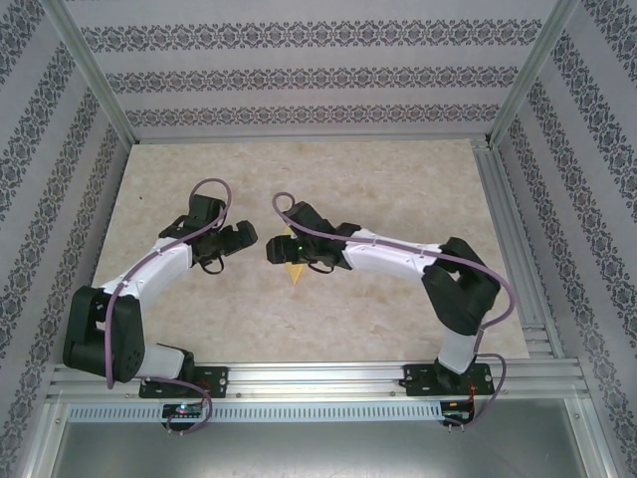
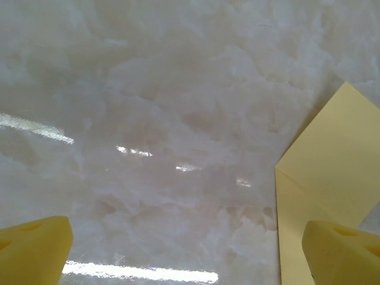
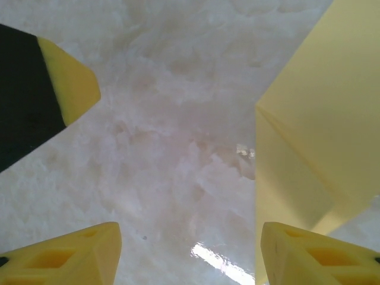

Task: Fold a paper plane with a square sheet of paper (pick it up from the middle)
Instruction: Rotate the paper at the center of the table.

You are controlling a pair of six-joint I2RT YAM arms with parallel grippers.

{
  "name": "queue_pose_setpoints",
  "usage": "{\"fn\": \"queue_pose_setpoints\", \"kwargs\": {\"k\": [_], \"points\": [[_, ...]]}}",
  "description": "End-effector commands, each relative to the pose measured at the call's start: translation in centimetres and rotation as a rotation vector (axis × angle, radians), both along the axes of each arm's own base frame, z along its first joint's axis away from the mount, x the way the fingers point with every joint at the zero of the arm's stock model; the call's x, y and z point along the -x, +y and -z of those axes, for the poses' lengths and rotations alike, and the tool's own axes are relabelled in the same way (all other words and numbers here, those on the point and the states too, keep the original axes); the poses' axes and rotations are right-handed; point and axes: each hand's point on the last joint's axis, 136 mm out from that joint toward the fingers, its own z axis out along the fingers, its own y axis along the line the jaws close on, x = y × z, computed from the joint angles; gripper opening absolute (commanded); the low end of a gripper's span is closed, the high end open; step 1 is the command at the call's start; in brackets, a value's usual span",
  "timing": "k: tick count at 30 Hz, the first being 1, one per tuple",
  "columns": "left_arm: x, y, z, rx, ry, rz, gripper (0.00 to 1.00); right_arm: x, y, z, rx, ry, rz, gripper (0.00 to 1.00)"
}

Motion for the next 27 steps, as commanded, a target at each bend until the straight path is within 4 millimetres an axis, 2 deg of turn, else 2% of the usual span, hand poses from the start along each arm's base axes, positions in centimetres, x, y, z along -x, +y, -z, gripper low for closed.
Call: {"fn": "queue_pose_setpoints", "kwargs": {"k": [1,4,7,14,21,27], "points": [[-0.8,0.0,-0.9,0.074,-0.053,-0.038,1.00,0.2,1.1,1.4,0.039,0.056,-0.019,0.61],[-0.7,0.6,-0.4,0.094,-0.045,-0.068,1.00,0.9,1.9,3.0,0.075,0.104,-0.046,0.60],[-0.7,0.7,-0.3,0.102,-0.043,-0.072,1.00,1.0,1.8,4.0,0.107,0.120,-0.045,0.60],[-0.6,0.5,-0.1,0.113,-0.037,-0.066,1.00,1.5,-0.5,6.1,0.188,0.156,-0.044,0.60],[-0.7,0.1,0.0,0.131,-0.033,-0.053,1.00,2.4,-2.4,7.6,0.236,0.185,-0.162,0.59],[-0.8,-0.2,0.2,0.145,-0.025,-0.043,1.00,2.3,-3.9,8.6,0.299,0.181,-0.221,0.58]]}}
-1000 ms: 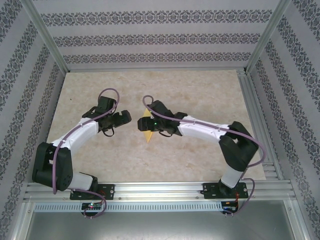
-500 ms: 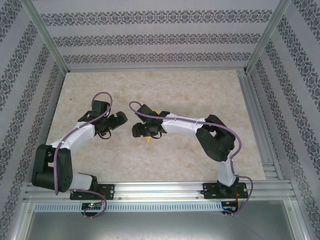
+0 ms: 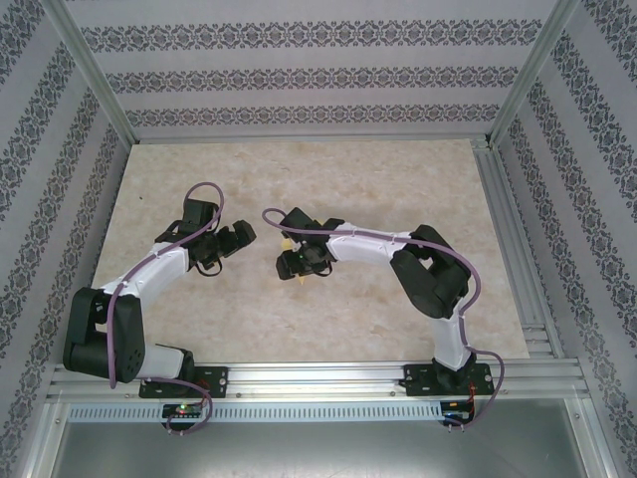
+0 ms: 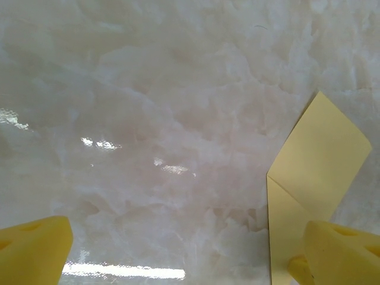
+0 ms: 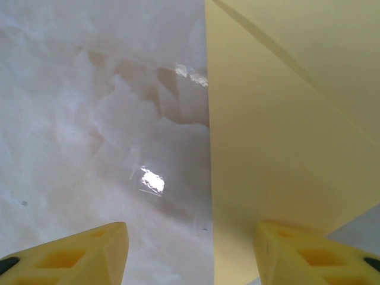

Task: Fold a paper plane with a square sheet of paper (pick it up from the middle)
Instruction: Rotate the paper at the center of the table.

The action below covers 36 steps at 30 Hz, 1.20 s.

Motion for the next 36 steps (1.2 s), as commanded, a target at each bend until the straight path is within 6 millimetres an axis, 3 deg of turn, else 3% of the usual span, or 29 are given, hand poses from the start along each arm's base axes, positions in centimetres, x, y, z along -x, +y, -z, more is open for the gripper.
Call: {"fn": "queue_pose_setpoints", "kwargs": {"k": [1,5,9,12,15,20,24,27,31,36], "points": [[-0.7,0.0,-0.2,0.029,-0.023,-0.008,1.00,0.6,-1.3,1.4,0.049,0.025,-0.075,0.58],[-0.7,-0.2,-0.2,0.035,-0.025,0.002,1.00,1.5,-2.2,2.4,0.055,0.062,-0.157,0.58],[-0.6,-0.6,-0.4,0.046,-0.024,0.025,1.00,3.4,-5.0,3.4,0.107,0.136,-0.293,0.58],[-0.5,-0.7,-0.3,0.053,-0.022,0.035,1.00,4.0,-7.6,2.9,0.148,0.175,-0.344,0.58],[-0.4,-0.8,-0.2,0.060,-0.020,0.039,1.00,3.7,-8.7,1.5,0.137,0.145,-0.348,0.58],[-0.3,-1.2,-0.1,0.076,-0.015,0.048,1.00,1.1,-8.1,-2.3,0.083,0.006,-0.235,0.59],[-0.1,-1.7,-0.1,0.096,-0.018,0.061,1.00,-1.9,-7.9,-5.2,0.044,-0.124,0.023,0.59],[0.1,-2.1,0.2,0.106,-0.012,0.070,1.00,-2.5,-6.9,-6.7,-0.034,-0.179,0.149,0.55],[0.3,-2.8,0.4,0.122,-0.003,0.082,1.00,-3.0,-5.9,-6.4,-0.062,-0.181,0.208,0.43],[0.5,-3.7,0.4,0.146,0.001,0.098,1.00,-3.1,-5.9,-4.3,-0.020,-0.134,0.201,0.36]]}}
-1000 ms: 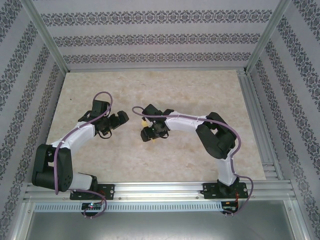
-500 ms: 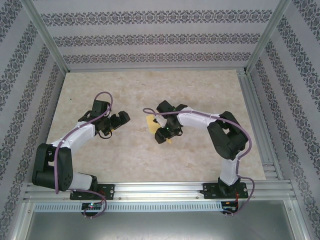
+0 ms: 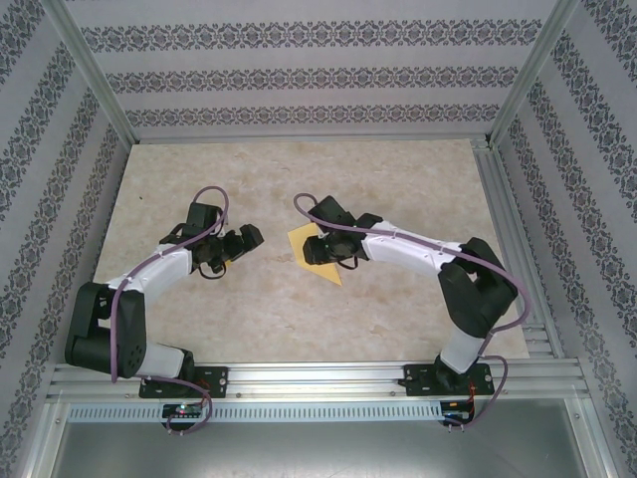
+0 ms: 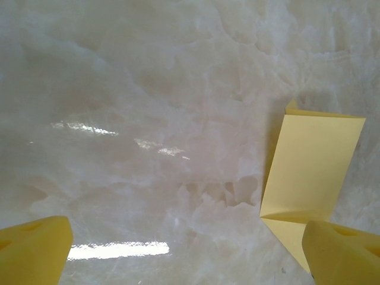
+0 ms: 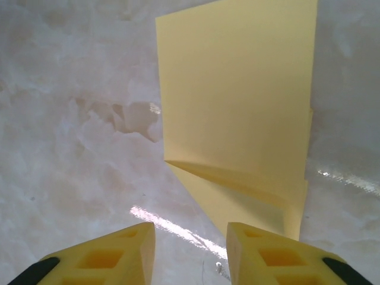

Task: Fold a paper plane with a square sheet of paper (pick it up from the middle)
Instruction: Rotate the paper at the center of the table, then fold the wing for the fifth time at the center of the table.

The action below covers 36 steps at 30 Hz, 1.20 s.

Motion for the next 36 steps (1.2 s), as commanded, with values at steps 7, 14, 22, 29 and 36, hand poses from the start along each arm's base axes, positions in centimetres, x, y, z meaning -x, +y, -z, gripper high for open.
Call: {"fn": "queue_pose_setpoints", "kwargs": {"k": [7,14,22,29,36], "points": [[0.0,-2.3,-0.1,0.063,-0.017,0.043,1.00,-1.7,-0.9,2.6,0.013,0.029,0.076,0.37],[0.1,-4.3,0.1,0.100,-0.010,0.083,1.00,-2.2,-1.2,4.2,-0.010,0.059,0.094,0.37],[0.6,-8.1,0.3,0.185,-0.001,0.146,0.99,-2.3,-2.0,6.0,-0.037,0.093,0.132,0.37],[1.1,-11.7,0.4,0.266,0.009,0.178,0.89,-1.7,-2.3,7.0,-0.151,0.159,0.177,0.38],[1.0,-14.5,1.1,0.316,0.046,0.176,0.62,-1.6,-2.8,7.6,-0.264,0.219,0.233,0.37]]}}
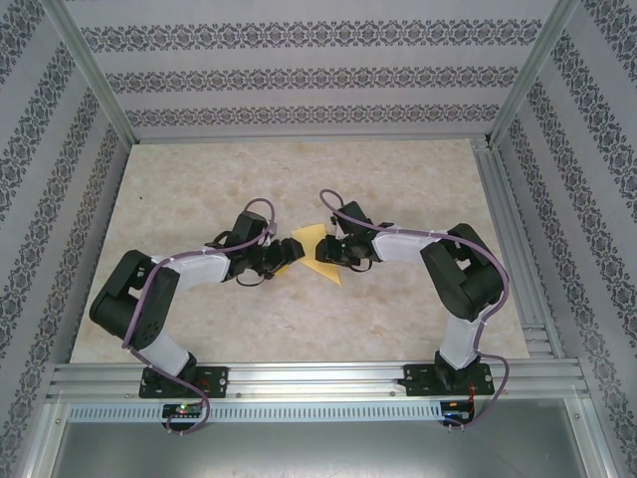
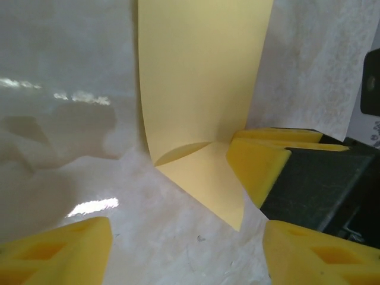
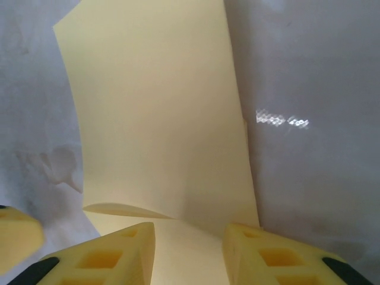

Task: Fold a paper plane with a square sheet of paper (pick it up from the middle)
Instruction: Fold the wing for the fifth time at the center of the table.

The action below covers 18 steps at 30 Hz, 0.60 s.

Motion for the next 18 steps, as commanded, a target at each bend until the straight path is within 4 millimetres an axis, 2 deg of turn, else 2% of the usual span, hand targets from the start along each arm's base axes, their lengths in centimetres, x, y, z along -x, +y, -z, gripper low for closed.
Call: {"fn": "queue_pose_setpoints", "kwargs": {"k": [1,5,11,18], "points": [[-1.1,-1.8,-0.9,0.068,-0.007,-0.024,0.59,0.9,-0.5,1.7,-0.029,0.061,0.037,0.37],[-1.1,-2.5,0.0,0.070,0.028,-0.038,0.49,0.9,-0.8,1.8,-0.034,0.062,0.043,0.36],[-1.7,-3.4,0.2,0.083,0.023,-0.039,0.38,1.1,-0.8,1.9,-0.039,0.065,0.037,0.34],[-2.5,-3.6,0.7,0.079,0.018,-0.052,0.36,1.2,-0.8,1.9,-0.042,0.065,0.035,0.34]]}}
